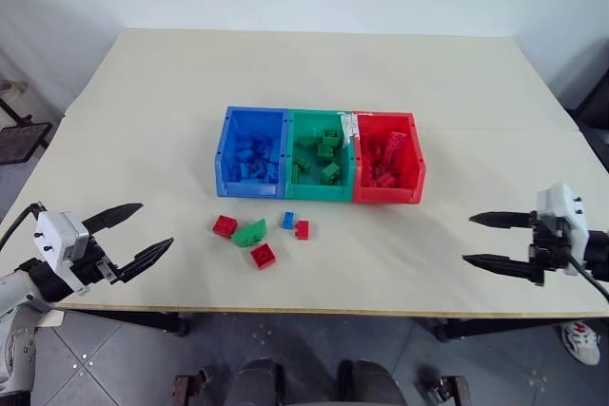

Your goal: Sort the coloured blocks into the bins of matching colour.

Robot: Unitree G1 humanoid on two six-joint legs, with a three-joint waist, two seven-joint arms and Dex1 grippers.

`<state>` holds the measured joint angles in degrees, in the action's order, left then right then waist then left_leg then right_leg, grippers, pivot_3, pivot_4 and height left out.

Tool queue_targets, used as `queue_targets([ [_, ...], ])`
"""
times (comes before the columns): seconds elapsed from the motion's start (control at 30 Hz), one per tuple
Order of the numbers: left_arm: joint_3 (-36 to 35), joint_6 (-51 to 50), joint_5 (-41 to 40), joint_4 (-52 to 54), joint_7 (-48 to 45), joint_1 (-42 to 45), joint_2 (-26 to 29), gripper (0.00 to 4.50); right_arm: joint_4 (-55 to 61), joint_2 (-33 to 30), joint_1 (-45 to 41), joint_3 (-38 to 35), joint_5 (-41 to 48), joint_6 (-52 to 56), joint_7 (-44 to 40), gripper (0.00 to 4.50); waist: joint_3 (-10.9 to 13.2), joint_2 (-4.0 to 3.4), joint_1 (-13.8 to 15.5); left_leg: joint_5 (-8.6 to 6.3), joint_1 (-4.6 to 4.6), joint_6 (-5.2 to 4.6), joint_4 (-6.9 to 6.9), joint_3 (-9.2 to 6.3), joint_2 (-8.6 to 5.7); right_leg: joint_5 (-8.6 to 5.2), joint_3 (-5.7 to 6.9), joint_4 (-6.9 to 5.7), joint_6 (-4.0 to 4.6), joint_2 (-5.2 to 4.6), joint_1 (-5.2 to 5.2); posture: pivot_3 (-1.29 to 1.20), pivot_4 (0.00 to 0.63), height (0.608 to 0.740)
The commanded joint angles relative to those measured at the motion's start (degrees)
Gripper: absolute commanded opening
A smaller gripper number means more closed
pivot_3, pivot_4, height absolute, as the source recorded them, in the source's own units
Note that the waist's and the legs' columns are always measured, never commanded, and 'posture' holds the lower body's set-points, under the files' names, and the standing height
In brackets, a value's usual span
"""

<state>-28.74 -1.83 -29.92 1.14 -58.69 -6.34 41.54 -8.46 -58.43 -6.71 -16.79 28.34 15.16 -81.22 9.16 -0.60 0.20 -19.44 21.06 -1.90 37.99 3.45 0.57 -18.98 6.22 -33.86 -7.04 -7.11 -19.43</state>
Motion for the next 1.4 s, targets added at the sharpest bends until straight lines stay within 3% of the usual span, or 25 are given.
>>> queue_targets([
  [0.03, 0.9, 2.7, -0.8, -3.8, -7.0, 0.9, 1.9, 4.47, 0.5, -3.1, 2.3, -2.9, 0.1, -1.0, -2.8, 4.50, 0.0, 0.00, -0.2, 0.00, 0.00, 0.00, -0.01, 0.00, 0.02, 0.00, 0.01, 0.00, 0.00, 0.01, 0.00, 0.00, 0.150, 0.740],
  [0.2, 1.6, 7.8, -1.9, -10.9, -20.0, 0.3, 4.2, 4.47, 2.8, -2.8, 1.4, -0.8, -0.2, 0.8, -1.5, 4.50, 0.0, -0.02, -0.6, 0.00, -0.02, 0.02, -0.03, 0.12, 0.09, 0.00, 0.05, 0.00, 0.00, 0.04, -0.06, 0.00, 0.150, 0.740],
  [0.3, 0.8, 5.1, -6.8, -11.2, -25.3, 1.6, 4.2, 4.47, 7.4, -1.0, -0.4, 3.1, -0.2, 3.8, 1.1, 4.50, 0.0, -0.05, -0.5, -0.01, -0.02, 0.02, -0.03, 0.15, 0.11, 0.00, 0.06, -0.01, 0.00, 0.03, -0.11, 0.00, 0.150, 0.740],
  [0.53, -0.1, 6.2, -7.9, -11.4, -27.6, 2.7, 3.8, 4.47, 14.6, 3.2, -3.7, 10.2, -0.7, 7.2, 5.0, 4.50, 0.0, -0.04, -0.3, -0.02, 0.01, 0.02, -0.01, -0.08, 0.03, 0.00, 0.08, -0.05, 0.00, -0.11, -0.09, 0.00, 0.150, 0.740],
  [0.67, -2.9, 9.7, -9.4, -11.7, -28.9, 2.2, 2.6, 4.47, 16.0, 12.3, -11.8, 22.8, -8.1, 9.1, 12.0, 4.50, 0.0, 0.04, -1.2, -0.02, 0.00, 0.06, -0.02, -0.11, 0.06, 0.00, 0.12, -0.08, 0.01, -0.10, -0.12, 0.00, 0.150, 0.740],
  [1.0, -4.6, 12.3, -11.0, -8.4, -27.2, -1.3, -0.2, 4.47, 1.3, 29.1, -22.0, 32.9, -18.8, 3.1, 22.6, 4.50, -0.1, 0.12, -1.8, -0.04, -0.01, 0.05, 0.05, -0.21, -0.03, -0.02, 0.44, -0.57, 0.03, -0.17, -0.20, 0.00, 0.150, 0.740],
  [1.4, -6.2, 11.3, -11.7, -2.4, -24.5, -6.5, -1.9, 4.47, -10.4, 42.6, -28.8, 36.2, -20.2, -2.3, 21.5, 4.50, -0.1, 0.18, -2.3, -0.05, -0.08, 0.07, 0.04, -0.40, -0.03, -0.02, 0.48, -0.95, 0.03, -0.16, -0.25, 0.00, 0.150, 0.740],
])
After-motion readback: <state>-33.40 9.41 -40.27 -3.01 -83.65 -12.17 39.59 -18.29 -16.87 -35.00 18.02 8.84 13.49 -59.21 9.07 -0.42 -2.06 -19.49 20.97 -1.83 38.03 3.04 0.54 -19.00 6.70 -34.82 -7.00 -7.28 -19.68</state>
